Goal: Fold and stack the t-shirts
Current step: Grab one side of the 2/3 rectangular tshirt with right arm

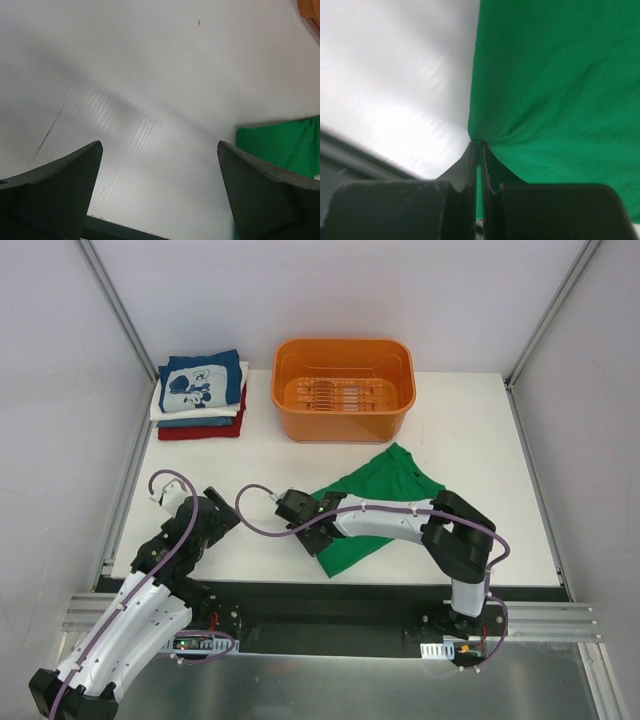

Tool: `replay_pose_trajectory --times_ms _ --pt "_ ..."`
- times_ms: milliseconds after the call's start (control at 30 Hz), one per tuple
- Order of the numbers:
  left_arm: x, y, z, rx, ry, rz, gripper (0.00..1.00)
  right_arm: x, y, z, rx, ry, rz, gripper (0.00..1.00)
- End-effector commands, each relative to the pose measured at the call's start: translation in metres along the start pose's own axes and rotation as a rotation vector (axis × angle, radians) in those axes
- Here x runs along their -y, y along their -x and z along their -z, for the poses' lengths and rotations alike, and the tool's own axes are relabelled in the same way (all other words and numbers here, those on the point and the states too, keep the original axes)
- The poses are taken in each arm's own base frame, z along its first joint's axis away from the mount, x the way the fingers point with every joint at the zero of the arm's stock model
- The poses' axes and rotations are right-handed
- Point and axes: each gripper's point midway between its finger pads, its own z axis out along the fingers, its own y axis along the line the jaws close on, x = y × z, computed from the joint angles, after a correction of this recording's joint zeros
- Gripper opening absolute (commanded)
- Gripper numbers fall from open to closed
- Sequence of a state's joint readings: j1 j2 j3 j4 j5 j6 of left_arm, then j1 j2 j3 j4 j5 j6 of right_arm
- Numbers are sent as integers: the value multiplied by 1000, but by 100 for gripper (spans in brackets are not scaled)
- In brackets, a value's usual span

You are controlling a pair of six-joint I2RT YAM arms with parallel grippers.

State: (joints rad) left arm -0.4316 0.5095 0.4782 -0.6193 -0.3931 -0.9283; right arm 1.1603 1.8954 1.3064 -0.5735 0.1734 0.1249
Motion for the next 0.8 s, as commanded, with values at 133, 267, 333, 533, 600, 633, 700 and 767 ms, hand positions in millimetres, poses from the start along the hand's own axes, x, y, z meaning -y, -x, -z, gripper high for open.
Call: replay_pose_trajectory --times_ms 133,267,333,533,600,633,700,767 --pt "-7 24 1 97 67 15 99 -78 21 62 82 386 -21 1" --pt "-9 23 1 95 74 16 99 -83 24 70 93 406 -13 1" --pt "-8 24 1 98 73 16 99 -79 28 75 113 404 -18 1" --pt "-8 24 1 96 72 18 99 -52 34 92 160 376 -51 1" --pt "-7 24 1 94 67 20 99 -40 33 94 166 356 -65 1" --pt "-7 24 1 94 67 18 99 -31 33 95 165 341 -79 1" --pt "-8 24 1 97 73 15 99 -18 32 100 179 316 -89 1" --pt "-9 23 0 93 79 12 99 -4 31 107 193 297 -103 1"
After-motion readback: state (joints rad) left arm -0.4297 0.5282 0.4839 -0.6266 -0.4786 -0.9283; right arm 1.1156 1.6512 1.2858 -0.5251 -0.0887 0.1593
